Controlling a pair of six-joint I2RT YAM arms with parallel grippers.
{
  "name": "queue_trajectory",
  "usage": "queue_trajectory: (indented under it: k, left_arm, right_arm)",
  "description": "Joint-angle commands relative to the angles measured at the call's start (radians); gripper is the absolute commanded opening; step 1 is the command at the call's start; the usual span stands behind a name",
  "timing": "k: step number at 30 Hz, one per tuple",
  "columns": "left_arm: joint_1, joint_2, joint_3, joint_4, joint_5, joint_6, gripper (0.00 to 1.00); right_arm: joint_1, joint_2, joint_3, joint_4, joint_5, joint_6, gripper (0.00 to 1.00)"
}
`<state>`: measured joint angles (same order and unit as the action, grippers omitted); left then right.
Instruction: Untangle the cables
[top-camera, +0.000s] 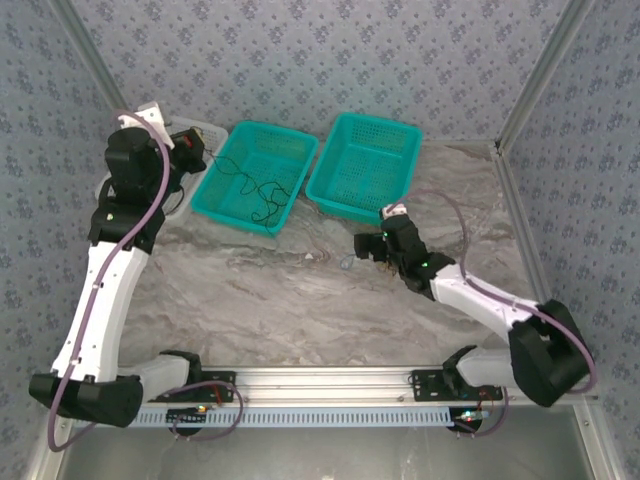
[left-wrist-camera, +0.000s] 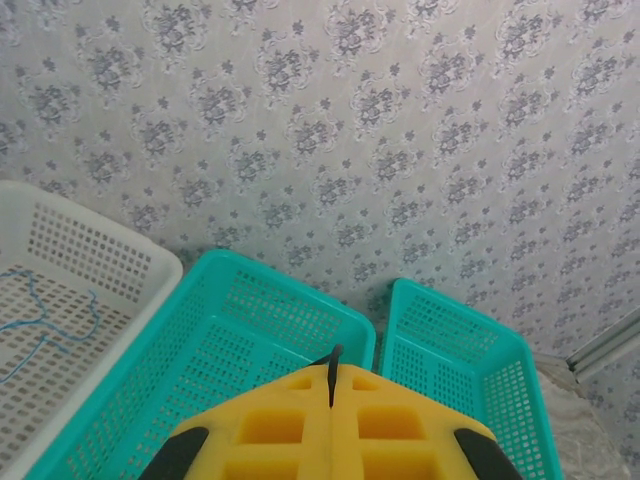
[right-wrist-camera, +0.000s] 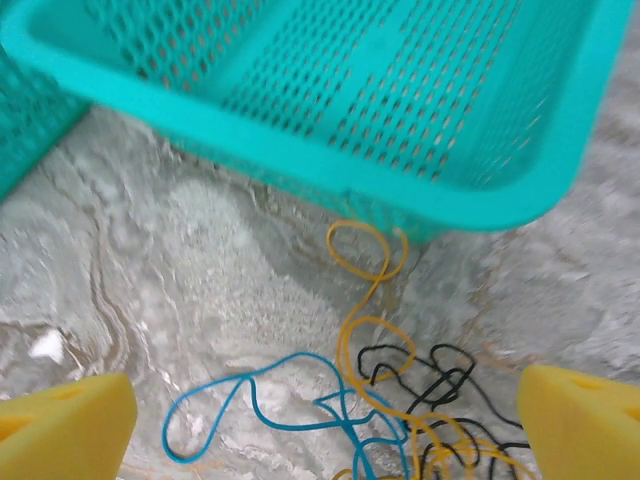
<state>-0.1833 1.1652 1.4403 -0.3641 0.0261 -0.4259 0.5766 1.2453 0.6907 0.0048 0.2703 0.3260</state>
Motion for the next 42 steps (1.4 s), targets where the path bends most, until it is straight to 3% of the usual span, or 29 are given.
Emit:
queue_trajectory:
  k: [1,10,23,35,38,39,41,42]
  left_arm:
    - [-0.004,0.035,0.074,0.045,0.052,0.029,0.0]
    - [-0.004,0.178,0.222,0.049,0.125,0.035,0.0]
    - [-0.004,0.422,0.44,0.033,0.079,0.13,0.0]
    - [-0.004,0.613,0.427,0.038,0.052,0.143,0.01]
    - [-0.005,0.612,0.342,0.049,0.072,0.121,0.11]
    - [-0.005,0.605,0.307,0.06,0.078,0.118,0.22]
    - [-0.005,0.59,0.259,0.075,0.082,0.116,0.6]
    - [-0.005,0.58,0.239,0.081,0.078,0.116,0.74]
  right_arm:
    - [-0.001,-0.094,-0.018,-0.073,0.104,0.038,1.0]
    - [-0.036,-0.246,-0.064,-0.155,0.124,0.095,1.0]
    - [-0.04,-0.262,-0.068,-0.163,0.107,0.118,1.0]
    - [-0.044,-0.271,-0.064,-0.19,0.118,0.131,1.0]
    - [-0.044,-0.272,-0.065,-0.194,0.121,0.141,1.0]
    - [-0.044,-0.273,-0.065,-0.196,0.122,0.143,1.0]
    - [-0.044,-0.273,-0.062,-0.195,0.12,0.143,1.0]
    - [-0.046,-0.272,-0.061,-0.196,0.12,0.143,1.0]
